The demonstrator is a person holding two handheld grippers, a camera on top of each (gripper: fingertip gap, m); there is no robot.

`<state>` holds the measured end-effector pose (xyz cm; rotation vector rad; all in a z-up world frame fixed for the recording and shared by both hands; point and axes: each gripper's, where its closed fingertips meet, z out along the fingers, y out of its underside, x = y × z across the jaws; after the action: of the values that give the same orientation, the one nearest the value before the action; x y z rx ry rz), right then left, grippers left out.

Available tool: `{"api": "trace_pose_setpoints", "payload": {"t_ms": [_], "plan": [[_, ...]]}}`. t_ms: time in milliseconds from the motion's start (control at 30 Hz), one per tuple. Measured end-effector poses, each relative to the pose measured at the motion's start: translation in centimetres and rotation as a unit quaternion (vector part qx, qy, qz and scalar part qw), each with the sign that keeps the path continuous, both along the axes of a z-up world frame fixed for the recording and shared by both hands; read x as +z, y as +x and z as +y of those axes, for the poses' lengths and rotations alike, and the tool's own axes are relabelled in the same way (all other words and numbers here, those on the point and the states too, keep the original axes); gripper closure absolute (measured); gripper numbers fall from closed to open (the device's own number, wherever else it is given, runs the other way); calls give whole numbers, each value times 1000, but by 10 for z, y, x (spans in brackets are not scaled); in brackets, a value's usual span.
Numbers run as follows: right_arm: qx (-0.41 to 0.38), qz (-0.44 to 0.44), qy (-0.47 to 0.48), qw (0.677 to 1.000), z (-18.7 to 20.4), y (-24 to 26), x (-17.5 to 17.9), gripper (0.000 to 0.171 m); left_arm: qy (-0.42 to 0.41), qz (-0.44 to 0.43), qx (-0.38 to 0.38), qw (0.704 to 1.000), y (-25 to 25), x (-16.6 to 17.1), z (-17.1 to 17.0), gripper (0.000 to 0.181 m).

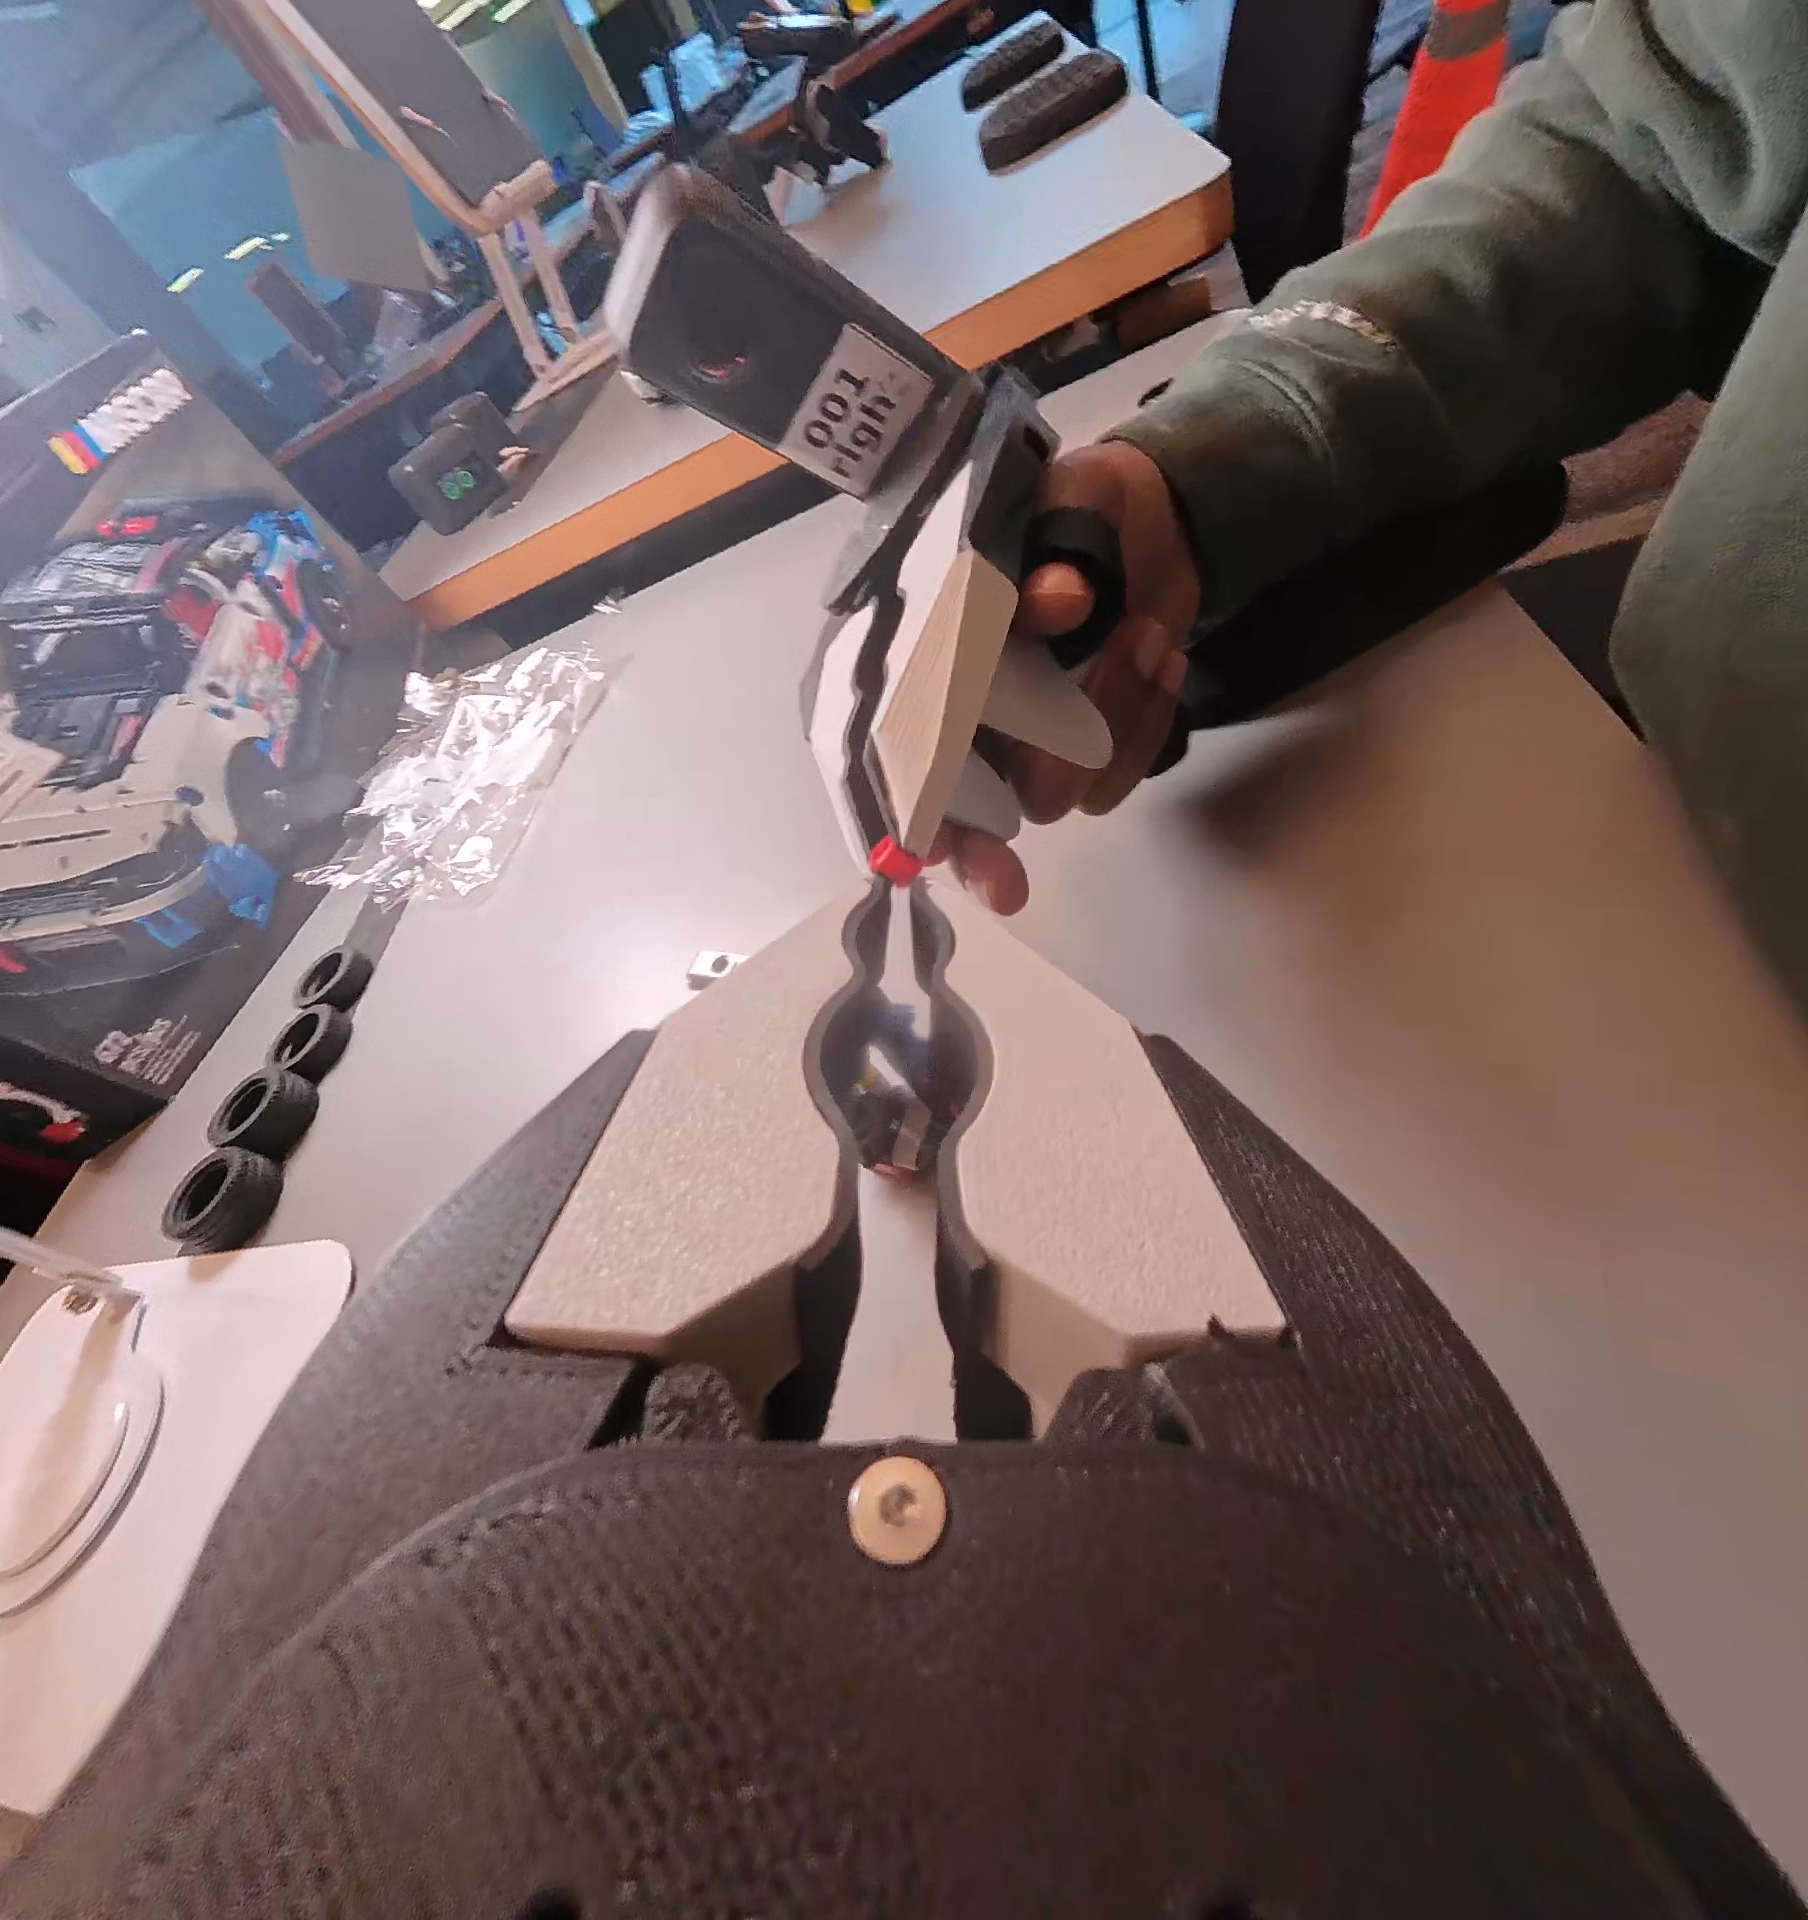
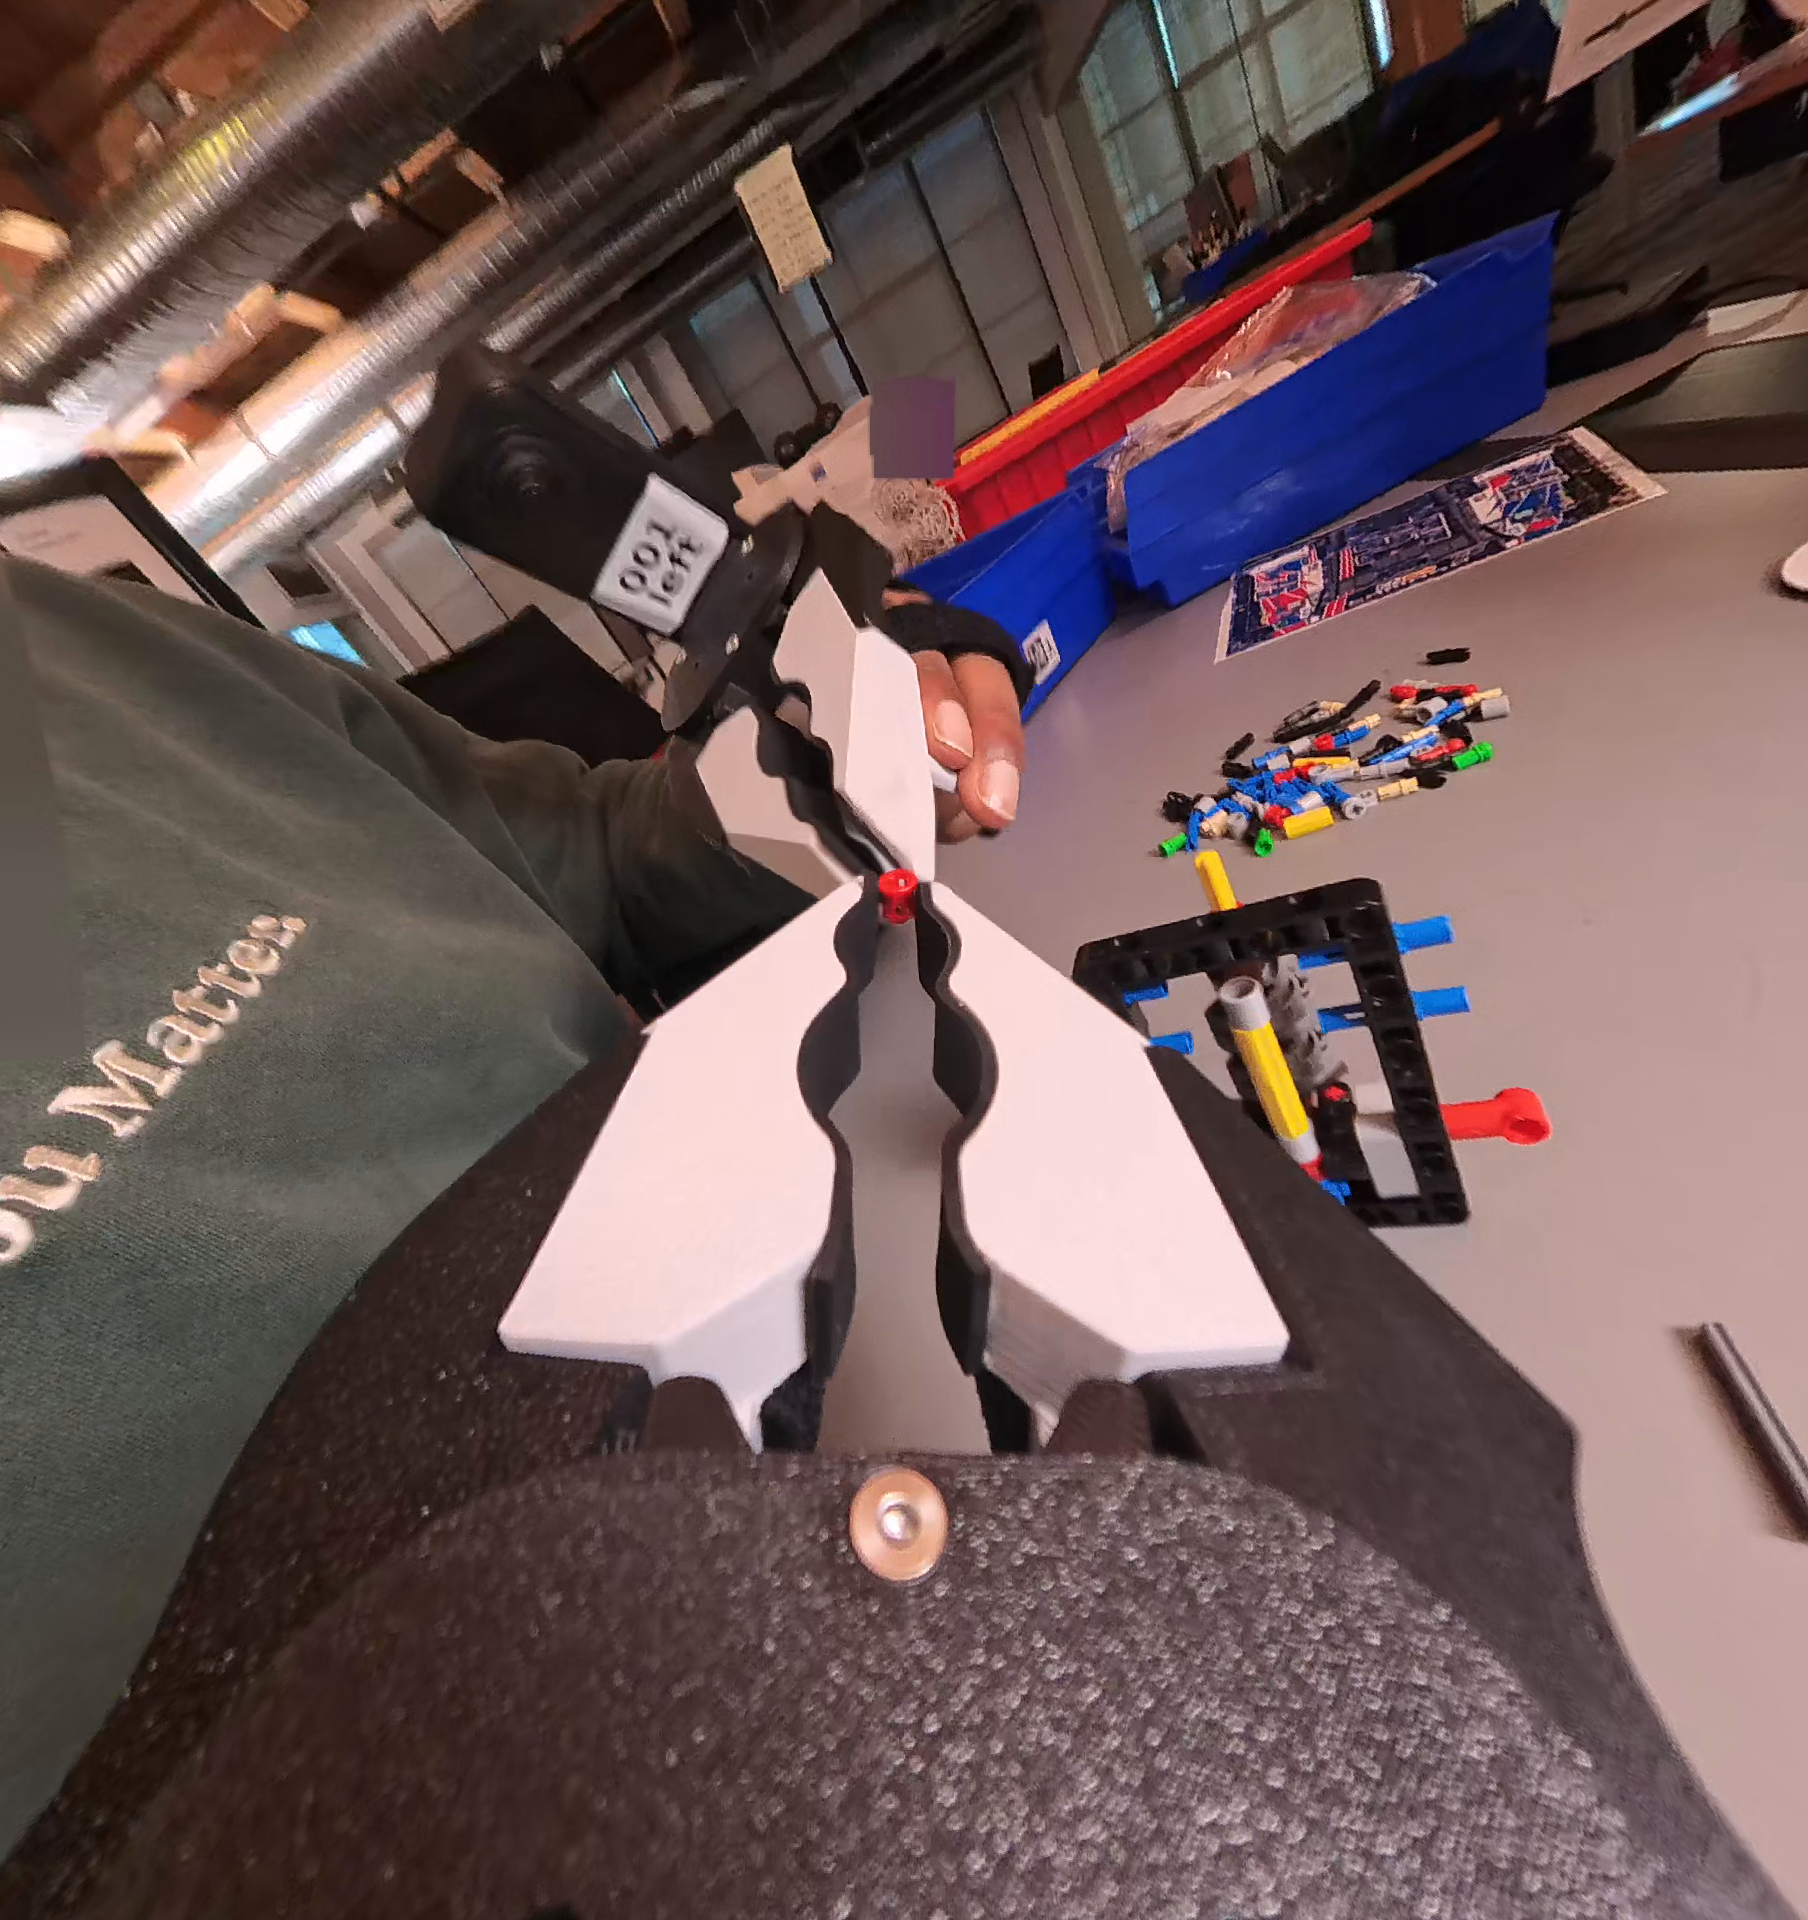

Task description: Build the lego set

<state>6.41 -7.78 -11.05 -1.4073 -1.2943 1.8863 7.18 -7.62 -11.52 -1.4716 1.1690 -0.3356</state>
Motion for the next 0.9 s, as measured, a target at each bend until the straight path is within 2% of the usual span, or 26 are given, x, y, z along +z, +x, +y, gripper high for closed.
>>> {"api": "trace_pose_setpoints", "payload": {"t_ms": [200, 267, 367, 533, 900], "plan": [[-33, 89, -195, 976, 21, 2, 38, 167, 56, -41, 68, 995, -8, 22, 11, 167], [-43, 95, -225, 969, 21, -2, 40, 167, 79, -54, 80, 992, -7, 32, 12, 164], [-46, 98, -243, 964, 15, -7, 39, 167, 103, -59, 99, 988, -10, 40, 14, 165], [-51, 94, -255, 961, 12, -12, 35, 166, 97, -52, 90, 990, -12, 37, 11, 171], [-73, 90, -228, 967, 14, -16, 30, 167, 103, -40, 89, 990, -12, 33, 12, 175]]}}
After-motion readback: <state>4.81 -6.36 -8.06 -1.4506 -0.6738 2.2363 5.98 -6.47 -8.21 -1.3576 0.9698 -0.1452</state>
